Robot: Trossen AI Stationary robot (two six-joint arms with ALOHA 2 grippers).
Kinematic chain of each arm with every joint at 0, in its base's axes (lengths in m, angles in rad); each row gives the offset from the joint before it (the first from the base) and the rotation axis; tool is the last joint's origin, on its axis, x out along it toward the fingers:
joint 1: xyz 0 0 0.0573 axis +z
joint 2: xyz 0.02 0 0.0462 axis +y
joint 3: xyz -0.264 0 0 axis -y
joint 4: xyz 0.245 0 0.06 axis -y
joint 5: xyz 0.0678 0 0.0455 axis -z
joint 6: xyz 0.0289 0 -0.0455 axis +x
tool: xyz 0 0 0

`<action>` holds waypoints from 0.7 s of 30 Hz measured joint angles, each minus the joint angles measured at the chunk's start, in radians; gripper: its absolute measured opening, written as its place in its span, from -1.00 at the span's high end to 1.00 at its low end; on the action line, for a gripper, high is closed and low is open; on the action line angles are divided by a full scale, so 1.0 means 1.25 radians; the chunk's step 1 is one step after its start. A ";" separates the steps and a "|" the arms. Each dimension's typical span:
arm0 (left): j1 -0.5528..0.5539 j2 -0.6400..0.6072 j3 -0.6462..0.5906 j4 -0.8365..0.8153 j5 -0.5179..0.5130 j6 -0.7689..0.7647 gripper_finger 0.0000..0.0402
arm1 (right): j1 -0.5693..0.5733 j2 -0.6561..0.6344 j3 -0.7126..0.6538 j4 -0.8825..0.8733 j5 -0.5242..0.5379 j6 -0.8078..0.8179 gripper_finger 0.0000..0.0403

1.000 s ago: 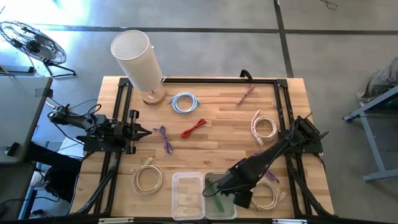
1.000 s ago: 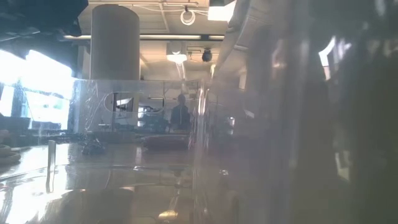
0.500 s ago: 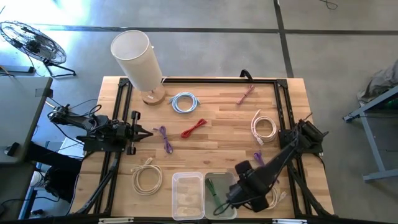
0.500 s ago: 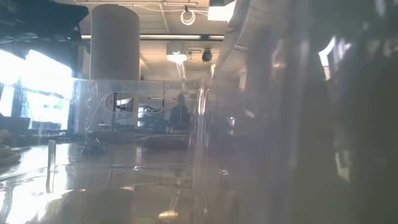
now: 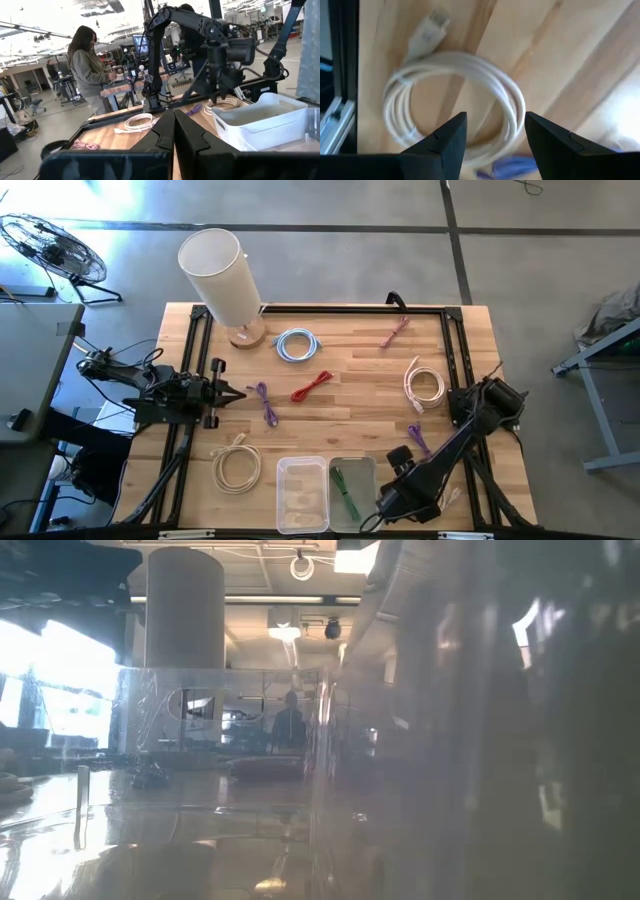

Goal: Pick & Place USB Port
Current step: Put the bottom right brown HDMI cable into the transparent bin

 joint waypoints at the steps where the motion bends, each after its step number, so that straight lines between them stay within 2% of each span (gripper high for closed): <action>1: 0.000 0.000 0.000 0.000 -0.003 0.000 1.00 | -0.001 0.000 -0.012 0.013 0.002 0.008 0.04; 6: 0.000 0.000 0.000 0.003 -0.008 0.000 1.00 | -0.005 0.000 -0.061 0.065 0.000 0.073 0.04; 13: 0.000 0.000 0.000 0.005 -0.008 -0.001 1.00 | -0.010 0.000 -0.140 0.166 0.003 0.093 0.04; 18: 0.000 0.000 0.000 0.006 -0.006 -0.001 1.00 | -0.036 -0.008 -0.202 0.246 -0.045 0.238 0.05; 21: 0.000 0.000 0.000 0.006 -0.006 -0.001 1.00 | -0.054 -0.009 -0.215 0.254 -0.059 0.309 0.15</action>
